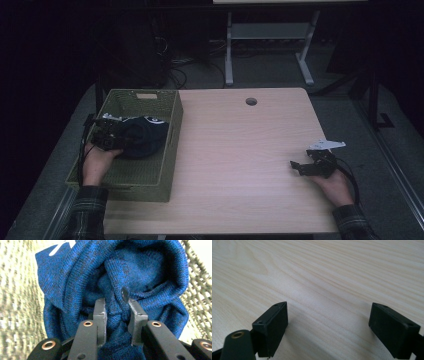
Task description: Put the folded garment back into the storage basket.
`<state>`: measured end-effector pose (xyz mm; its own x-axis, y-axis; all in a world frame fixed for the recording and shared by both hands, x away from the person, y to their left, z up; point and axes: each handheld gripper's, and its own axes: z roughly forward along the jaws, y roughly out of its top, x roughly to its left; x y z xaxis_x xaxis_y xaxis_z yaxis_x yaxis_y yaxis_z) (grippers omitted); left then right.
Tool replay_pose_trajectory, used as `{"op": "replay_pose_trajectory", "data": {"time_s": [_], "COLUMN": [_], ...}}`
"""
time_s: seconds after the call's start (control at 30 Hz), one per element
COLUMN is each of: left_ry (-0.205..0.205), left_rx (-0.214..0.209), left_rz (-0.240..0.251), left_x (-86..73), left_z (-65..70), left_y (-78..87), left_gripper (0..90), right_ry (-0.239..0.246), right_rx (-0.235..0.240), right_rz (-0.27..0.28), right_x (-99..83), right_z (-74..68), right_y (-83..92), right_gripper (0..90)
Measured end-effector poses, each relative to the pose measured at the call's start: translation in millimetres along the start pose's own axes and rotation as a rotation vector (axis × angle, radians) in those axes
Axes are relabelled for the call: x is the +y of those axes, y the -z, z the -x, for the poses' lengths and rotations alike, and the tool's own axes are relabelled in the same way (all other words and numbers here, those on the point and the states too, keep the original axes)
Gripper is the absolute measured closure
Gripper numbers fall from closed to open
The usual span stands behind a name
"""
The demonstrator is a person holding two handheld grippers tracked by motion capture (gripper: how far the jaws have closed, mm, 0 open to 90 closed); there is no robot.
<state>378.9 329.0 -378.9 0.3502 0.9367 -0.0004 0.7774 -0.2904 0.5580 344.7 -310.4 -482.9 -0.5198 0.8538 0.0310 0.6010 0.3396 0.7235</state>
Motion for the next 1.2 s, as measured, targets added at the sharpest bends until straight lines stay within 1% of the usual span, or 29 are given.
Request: {"op": "replay_pose_trajectory", "data": {"time_s": [0.17,0.43,0.5,0.57,0.7,0.77,0.8,0.93,1.07,1.2], "left_ry": [0.006,0.004,0.004,0.003,0.009,0.018,0.015,0.009,-0.001,-0.02], "left_rx": [-0.008,-0.013,-0.019,-0.026,-0.023,-0.032,-0.027,-0.034,-0.061,-0.084], "left_rz": [-0.022,-0.04,-0.04,-0.035,-0.008,0.006,0.014,0.051,0.083,0.111], "left_x": [-5.4,-6.4,-6.7,-6.6,-4.2,-2.1,-1.0,5.2,12.1,20.0], "left_z": [-0.2,-0.6,-0.8,-0.9,-1.9,-2.6,-2.6,0.2,6.6,15.4], "left_y": [-11.6,-13.5,-14.3,-14.0,-8.1,-3.7,-1.8,8.4,17.9,26.5], "left_gripper": [70.9,68.6,65.7,59.7,49.5,43.8,41.2,33.4,27.7,25.1], "right_ry": [0.001,0.002,0.002,0.002,0.002,0.002,0.002,0.002,0.001,0.0], "right_rx": [0.0,0.001,0.001,0.001,0.001,0.001,0.001,0.001,0.0,0.0], "right_rz": [0.0,0.001,0.001,0.001,0.001,0.001,0.0,0.0,0.0,-0.001], "right_x": [0.0,0.0,0.0,0.0,0.0,0.0,0.0,0.0,0.0,0.0], "right_z": [0.0,0.1,0.1,0.1,0.1,0.1,0.1,0.2,0.1,0.0], "right_y": [0.0,0.0,0.0,0.0,0.0,0.0,0.0,0.0,0.0,0.1], "right_gripper": [15.3,15.3,15.3,15.3,15.3,15.3,15.3,15.3,15.3,15.3]}}
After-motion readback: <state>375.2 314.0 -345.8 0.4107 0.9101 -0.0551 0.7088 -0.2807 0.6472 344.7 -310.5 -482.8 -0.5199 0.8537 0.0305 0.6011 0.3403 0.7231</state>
